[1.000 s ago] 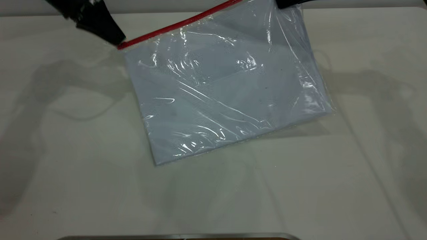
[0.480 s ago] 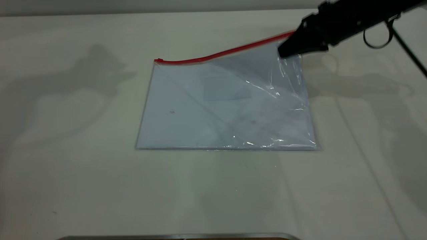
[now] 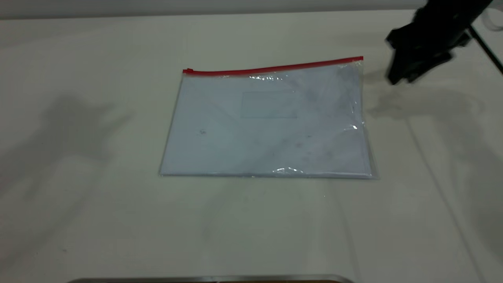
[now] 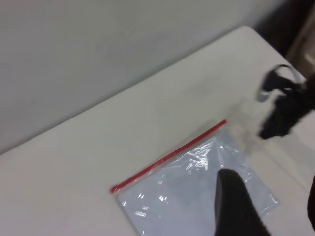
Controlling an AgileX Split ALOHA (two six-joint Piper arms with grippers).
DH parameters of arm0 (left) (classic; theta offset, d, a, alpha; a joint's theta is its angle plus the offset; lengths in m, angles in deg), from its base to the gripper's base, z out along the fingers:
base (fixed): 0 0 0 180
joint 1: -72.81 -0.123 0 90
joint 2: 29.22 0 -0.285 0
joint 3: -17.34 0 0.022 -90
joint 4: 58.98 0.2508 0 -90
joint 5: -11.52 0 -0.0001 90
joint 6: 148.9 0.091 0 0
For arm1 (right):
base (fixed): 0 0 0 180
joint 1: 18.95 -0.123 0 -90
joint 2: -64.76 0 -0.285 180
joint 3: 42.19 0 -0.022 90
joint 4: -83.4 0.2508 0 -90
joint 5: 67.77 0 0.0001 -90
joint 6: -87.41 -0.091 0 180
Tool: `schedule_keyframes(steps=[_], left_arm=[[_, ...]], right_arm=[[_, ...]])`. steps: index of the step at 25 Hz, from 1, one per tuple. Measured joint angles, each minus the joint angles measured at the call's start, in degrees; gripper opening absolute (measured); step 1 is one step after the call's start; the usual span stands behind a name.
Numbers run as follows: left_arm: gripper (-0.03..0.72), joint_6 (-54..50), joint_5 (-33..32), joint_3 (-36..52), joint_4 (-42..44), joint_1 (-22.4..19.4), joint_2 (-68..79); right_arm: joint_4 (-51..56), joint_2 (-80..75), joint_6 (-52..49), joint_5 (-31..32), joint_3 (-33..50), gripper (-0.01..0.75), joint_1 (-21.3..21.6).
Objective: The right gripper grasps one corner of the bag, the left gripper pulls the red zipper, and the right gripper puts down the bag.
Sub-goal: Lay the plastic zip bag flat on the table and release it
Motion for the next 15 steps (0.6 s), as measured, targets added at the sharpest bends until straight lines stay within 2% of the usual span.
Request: schedule_keyframes(steps=[2,5,7,11,15], left_arm=[[0.424,-3.7,0.0,2.5,3.2,0.0,-4.1],[0.424,-7.4,0.0,9.1,7.3,0.0,-10.1],[0.424,-8.8,0.0,14.3,9.6,0.0,-14.2],[0.424,-10.5,0.0,27.0,13.1,0.0,-23.4],[0.424,-10.8,0.0,40.3,17.8,0.0,-33.9]], right_arm=[[-5.4,3.8,-9.1,8.8,0.0,0.376,-0.9],[-6.8,8.7,-10.7,19.3,0.0,0.376,-2.7],[-6.1,11.3,-10.4,23.7,0.0,0.376,-3.9],[-3.6,16.9,-10.4,25.5,1.2,0.377,-6.8],[-2.8,24.1,-11.3,25.6,6.6,0.377,-11.3]])
